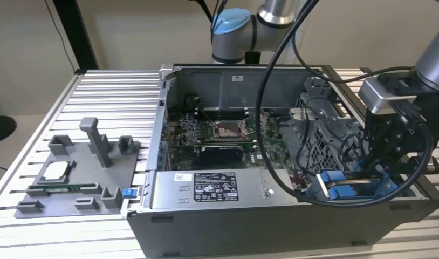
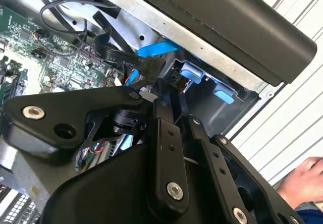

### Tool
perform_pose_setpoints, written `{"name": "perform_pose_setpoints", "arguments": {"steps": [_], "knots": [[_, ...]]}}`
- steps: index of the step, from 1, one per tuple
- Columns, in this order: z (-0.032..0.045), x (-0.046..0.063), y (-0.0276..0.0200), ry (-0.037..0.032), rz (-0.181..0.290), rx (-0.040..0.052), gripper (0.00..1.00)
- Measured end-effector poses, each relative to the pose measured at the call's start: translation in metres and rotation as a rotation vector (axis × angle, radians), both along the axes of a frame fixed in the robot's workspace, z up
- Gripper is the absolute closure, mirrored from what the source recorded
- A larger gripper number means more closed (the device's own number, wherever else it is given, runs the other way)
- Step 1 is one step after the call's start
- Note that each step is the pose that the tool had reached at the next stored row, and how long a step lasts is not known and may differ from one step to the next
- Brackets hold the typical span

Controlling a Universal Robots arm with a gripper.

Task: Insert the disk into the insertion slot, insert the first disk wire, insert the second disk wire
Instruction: 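Insert the first disk wire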

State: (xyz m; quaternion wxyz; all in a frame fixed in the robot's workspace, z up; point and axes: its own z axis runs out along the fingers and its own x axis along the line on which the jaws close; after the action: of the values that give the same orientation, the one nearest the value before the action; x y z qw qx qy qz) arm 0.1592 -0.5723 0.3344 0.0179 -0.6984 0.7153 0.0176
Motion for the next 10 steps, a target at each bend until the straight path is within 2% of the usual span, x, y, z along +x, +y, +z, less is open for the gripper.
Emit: {"name": "perform_pose_setpoints", "arguments": {"steps": [2,4,10], "knots": [[0.0020,0.0000,0.0001,0.0001,0.000,0.0012,1.00],[0.0074,0.0000,0.0000,0.0002,0.000,-0.0006,1.00],[0.0077,0.0000,0.0011,-0.0001,-0.002,-0.0007,1.00]]}}
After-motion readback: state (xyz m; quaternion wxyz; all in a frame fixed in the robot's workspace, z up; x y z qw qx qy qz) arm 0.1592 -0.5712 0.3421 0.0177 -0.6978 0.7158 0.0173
